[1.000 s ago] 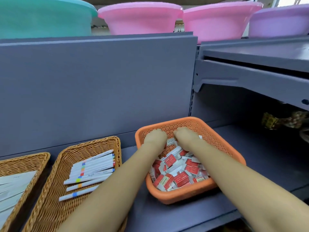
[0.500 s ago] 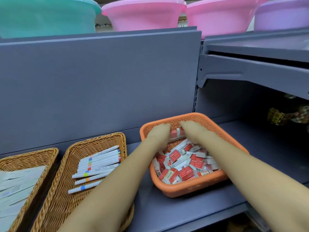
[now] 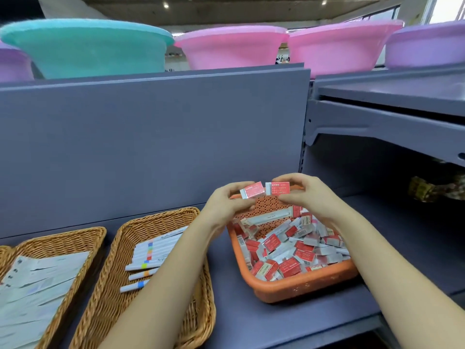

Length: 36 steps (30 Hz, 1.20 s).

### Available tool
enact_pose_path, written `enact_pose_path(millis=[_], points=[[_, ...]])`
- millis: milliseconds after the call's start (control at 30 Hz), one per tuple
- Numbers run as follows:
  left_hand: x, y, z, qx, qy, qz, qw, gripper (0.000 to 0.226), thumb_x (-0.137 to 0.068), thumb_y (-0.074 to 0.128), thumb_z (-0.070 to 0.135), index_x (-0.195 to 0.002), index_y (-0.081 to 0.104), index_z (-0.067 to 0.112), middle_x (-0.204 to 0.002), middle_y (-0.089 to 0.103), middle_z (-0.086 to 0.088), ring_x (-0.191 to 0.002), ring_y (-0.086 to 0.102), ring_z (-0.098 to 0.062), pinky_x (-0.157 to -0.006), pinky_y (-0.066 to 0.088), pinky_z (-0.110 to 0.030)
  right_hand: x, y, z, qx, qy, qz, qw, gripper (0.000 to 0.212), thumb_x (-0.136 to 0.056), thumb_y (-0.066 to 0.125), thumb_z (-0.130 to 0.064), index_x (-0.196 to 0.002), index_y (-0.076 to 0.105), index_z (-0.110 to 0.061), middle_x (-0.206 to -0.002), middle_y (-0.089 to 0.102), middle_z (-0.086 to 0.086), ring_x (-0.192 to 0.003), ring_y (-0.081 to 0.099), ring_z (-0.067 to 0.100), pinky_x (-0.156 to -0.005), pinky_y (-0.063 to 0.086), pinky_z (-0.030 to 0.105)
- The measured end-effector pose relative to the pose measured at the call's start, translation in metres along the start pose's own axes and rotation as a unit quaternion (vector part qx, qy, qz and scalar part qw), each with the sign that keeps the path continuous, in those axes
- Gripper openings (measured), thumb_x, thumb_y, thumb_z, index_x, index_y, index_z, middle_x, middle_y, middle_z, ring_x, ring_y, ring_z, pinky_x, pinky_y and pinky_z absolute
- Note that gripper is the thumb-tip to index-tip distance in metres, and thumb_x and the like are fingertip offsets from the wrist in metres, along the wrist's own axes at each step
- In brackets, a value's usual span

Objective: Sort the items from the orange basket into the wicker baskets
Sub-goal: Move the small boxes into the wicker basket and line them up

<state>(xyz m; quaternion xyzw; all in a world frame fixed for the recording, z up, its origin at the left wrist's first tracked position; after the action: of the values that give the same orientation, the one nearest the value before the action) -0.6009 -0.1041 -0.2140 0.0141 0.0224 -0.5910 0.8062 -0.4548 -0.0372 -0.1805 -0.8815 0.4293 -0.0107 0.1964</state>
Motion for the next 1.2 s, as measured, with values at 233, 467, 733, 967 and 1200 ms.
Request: enact_pose_path(millis=[233,467,733,967,1200], points=[[0.05,-0.026,0.024,-0.186,0.081,0.059,0.977,0.036,-0.081,0.068,-0.001,-0.106,0.065,0.025,-0.099,0.07,-0.002,-0.083,0.069,-0.011,-0.074,0.055,-0.019,0.017,0.029,-0.01,0.031,-0.055,0.005,0.998,0.033,-0.082,0.069,-0.007,-0.106,0.065,-0.03,-0.108,0.063,-0.008,-0.092,0.067,0.008,-0.084,0.054,0.027],[0.084,-0.061,0.03,-0.138,0.064,0.088,0.984,0.021,-0.085,0.067,0.005,-0.105,0.062,0.011,-0.078,0.067,-0.006,-0.065,0.064,-0.003,-0.061,0.049,-0.014,0.026,0.063,-0.028,-0.018,-0.078,-0.012,0.997,0.026,-0.083,0.069,-0.01,-0.101,0.061,-0.027,-0.098,0.068,-0.005,-0.084,0.069,0.011,-0.084,0.055,0.032],[0.12,-0.122,0.036,-0.073,0.037,0.105,0.991,0.027,-0.097,0.049,0.028,-0.093,0.065,0.007,-0.061,0.062,0.008,-0.055,0.057,-0.004,-0.054,0.049,-0.016,0.034,0.132,-0.061,-0.067,-0.084,0.005,0.994,0.012,-0.091,0.058,-0.02,-0.089,0.063,-0.008,-0.079,0.063,0.009,-0.064,0.064,0.007,-0.062,0.055,0.022],[0.156,-0.188,0.031,-0.059,0.039,0.096,0.993,0.021,-0.097,0.051,0.025,-0.098,0.063,0.008,-0.069,0.061,-0.001,-0.054,0.056,-0.009,-0.048,0.046,-0.018,0.044,0.203,-0.077,-0.061,-0.055,0.057,0.995,0.028,-0.093,0.056,-0.026,-0.07,0.063,-0.011,-0.051,0.056,-0.009,-0.049,0.059,0.012,-0.051,0.047,0.018],[0.18,-0.237,0.03,-0.044,0.056,0.068,0.995,0.014,-0.096,0.052,0.018,-0.104,0.063,0.019,-0.068,0.063,0.0,-0.055,0.057,-0.009,-0.048,0.046,-0.017,0.05,0.256,-0.095,-0.128,-0.031,0.049,0.99,0.008,-0.09,0.061,-0.014,-0.084,0.067,-0.015,-0.072,0.064,0.0,-0.058,0.065,0.015,-0.06,0.056,0.024]])
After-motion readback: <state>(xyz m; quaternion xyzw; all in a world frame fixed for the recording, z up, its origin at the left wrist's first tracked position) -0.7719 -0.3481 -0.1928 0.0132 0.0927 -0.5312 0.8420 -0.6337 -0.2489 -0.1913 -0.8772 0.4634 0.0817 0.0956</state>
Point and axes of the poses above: each hand's wrist, its own x-axis away from the middle knuckle, its own y-axis out of the palm, z = x × y, the point moved 10 cm from there along -x, towards the middle knuckle
